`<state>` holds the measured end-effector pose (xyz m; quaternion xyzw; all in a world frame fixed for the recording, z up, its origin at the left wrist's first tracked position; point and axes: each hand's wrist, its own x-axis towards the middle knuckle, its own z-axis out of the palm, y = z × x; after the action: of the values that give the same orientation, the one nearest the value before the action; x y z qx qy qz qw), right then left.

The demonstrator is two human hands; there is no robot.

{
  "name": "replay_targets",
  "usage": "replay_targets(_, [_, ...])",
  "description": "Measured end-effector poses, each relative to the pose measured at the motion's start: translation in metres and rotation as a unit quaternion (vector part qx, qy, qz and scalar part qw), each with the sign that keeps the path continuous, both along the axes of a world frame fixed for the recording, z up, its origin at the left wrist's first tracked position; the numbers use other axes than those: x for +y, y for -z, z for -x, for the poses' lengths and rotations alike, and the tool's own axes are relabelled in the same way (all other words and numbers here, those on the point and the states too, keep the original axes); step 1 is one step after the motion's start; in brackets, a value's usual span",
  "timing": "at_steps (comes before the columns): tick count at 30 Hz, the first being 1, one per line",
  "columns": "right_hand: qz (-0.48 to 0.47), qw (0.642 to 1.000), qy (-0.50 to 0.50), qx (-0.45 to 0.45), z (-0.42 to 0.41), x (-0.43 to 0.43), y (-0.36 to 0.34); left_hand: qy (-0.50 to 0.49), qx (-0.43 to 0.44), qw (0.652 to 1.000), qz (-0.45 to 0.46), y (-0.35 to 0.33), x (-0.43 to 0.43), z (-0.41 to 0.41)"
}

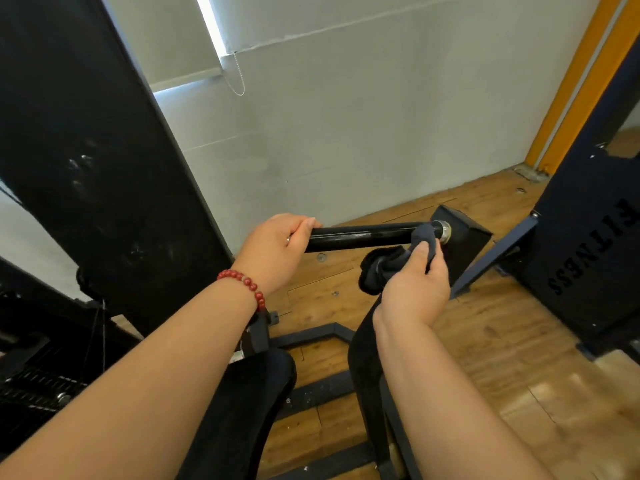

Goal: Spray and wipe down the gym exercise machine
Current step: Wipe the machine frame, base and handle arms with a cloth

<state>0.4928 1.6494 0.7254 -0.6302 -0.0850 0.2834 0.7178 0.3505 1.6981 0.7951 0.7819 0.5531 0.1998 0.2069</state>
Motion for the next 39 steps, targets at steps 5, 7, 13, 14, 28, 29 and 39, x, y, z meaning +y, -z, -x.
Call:
replay_targets(5, [-0.013,0.961,0.063,0.270,-0.002,0.019,-0.024,0.114,0.024,0.993,-0.016,-0.004,0.015,0.013])
replay_targets(7, [-0.049,0.942,0.097,0.316,-0.004,0.030,-0.032,0.142,-0.007,0.989,-0.027,0.003,0.021,0.015])
replay_targets(13, [-0.069,0.946,0.093,0.303,0.050,0.029,-0.032,0.201,-0.086,0.974,-0.060,0.017,0.035,0.020])
replay_targets(14, [-0.074,0.948,0.108,0.291,0.049,0.029,-0.033,0.210,-0.091,0.972,-0.059,0.018,0.036,0.020])
replay_targets(28, [0.004,0.985,0.166,0.050,0.049,0.049,-0.023,0.246,-0.101,0.962,-0.065,0.021,0.040,0.022])
replay_targets(29, [0.009,0.988,0.150,0.018,0.055,0.047,-0.017,0.246,-0.099,0.962,-0.066,0.022,0.041,0.022])
replay_targets(39, [0.019,0.991,0.134,0.006,0.066,0.057,-0.023,0.244,-0.099,0.963,-0.061,0.023,0.040,0.023])
